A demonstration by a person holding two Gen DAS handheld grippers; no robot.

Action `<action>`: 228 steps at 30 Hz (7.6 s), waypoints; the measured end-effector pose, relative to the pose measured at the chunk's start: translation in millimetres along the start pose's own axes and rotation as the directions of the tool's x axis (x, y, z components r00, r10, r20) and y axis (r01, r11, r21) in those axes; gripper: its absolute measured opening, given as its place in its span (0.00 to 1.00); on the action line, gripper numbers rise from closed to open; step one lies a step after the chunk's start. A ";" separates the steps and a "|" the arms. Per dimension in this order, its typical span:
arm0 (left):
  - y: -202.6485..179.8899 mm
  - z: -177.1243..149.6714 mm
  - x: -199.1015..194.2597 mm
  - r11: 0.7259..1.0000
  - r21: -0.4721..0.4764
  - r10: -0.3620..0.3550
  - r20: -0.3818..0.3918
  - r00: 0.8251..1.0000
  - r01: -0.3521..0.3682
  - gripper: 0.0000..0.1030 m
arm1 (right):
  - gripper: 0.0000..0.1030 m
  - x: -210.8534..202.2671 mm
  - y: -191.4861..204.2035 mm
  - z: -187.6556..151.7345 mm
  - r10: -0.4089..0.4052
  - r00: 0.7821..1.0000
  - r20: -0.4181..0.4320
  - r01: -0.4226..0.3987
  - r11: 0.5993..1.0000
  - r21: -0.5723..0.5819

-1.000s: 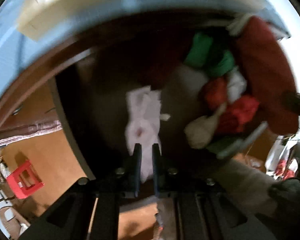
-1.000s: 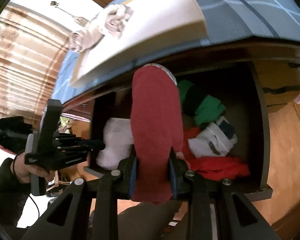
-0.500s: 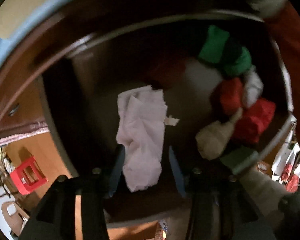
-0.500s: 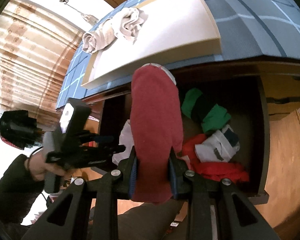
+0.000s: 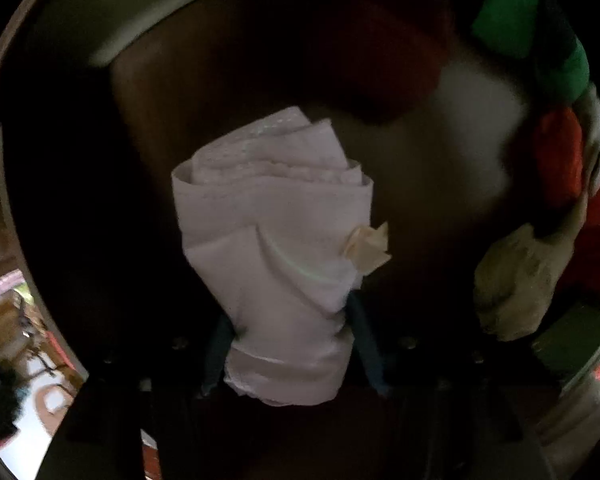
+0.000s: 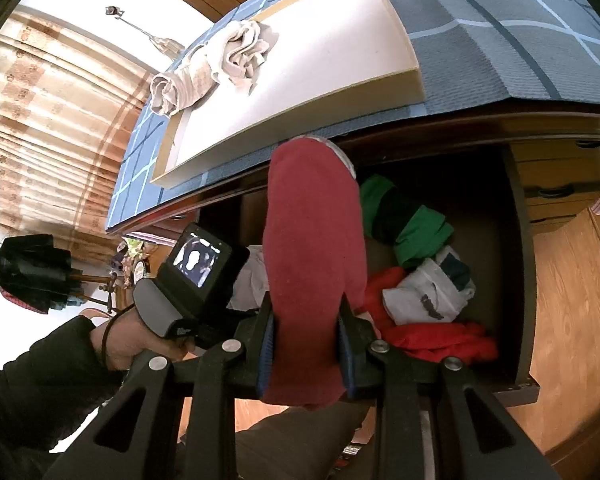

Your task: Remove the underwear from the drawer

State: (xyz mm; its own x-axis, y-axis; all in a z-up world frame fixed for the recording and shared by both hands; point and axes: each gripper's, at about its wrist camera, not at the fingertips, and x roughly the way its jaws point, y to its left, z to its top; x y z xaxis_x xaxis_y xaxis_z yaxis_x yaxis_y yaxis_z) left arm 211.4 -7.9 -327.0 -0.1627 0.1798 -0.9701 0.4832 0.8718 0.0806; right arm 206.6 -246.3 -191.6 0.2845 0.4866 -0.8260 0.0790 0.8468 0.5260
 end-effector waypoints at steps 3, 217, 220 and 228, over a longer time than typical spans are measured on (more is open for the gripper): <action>7.5 -3.8 -6.4 0.999 -0.023 -0.027 0.031 0.999 0.028 0.24 | 0.28 2.9 0.6 0.6 -0.004 1.000 -0.006 0.004 1.000 0.000; -45.5 -6.4 -49.9 0.978 0.208 -0.061 0.259 0.964 0.006 0.80 | 0.66 93.0 -44.5 -29.2 0.015 0.933 -0.360 -0.064 0.990 -0.126; -62.5 1.8 -45.7 0.943 0.329 -0.136 0.222 0.965 0.057 0.80 | 0.66 88.1 -64.1 -24.5 0.006 0.925 -0.381 -0.055 0.992 -0.118; -78.2 13.1 -14.3 0.890 0.449 -0.128 0.079 0.989 0.080 0.78 | 0.66 85.6 -73.3 -16.5 0.010 0.917 -0.399 -0.054 0.994 -0.099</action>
State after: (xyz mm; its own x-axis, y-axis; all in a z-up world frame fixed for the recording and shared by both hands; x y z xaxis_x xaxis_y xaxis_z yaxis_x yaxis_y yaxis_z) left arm 187.2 -84.6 -322.4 -0.1551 0.0300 -0.9874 0.8035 0.5853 -0.1084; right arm 209.3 -263.1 -304.1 -0.1200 0.5406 -0.8327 -0.0312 0.8363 0.5474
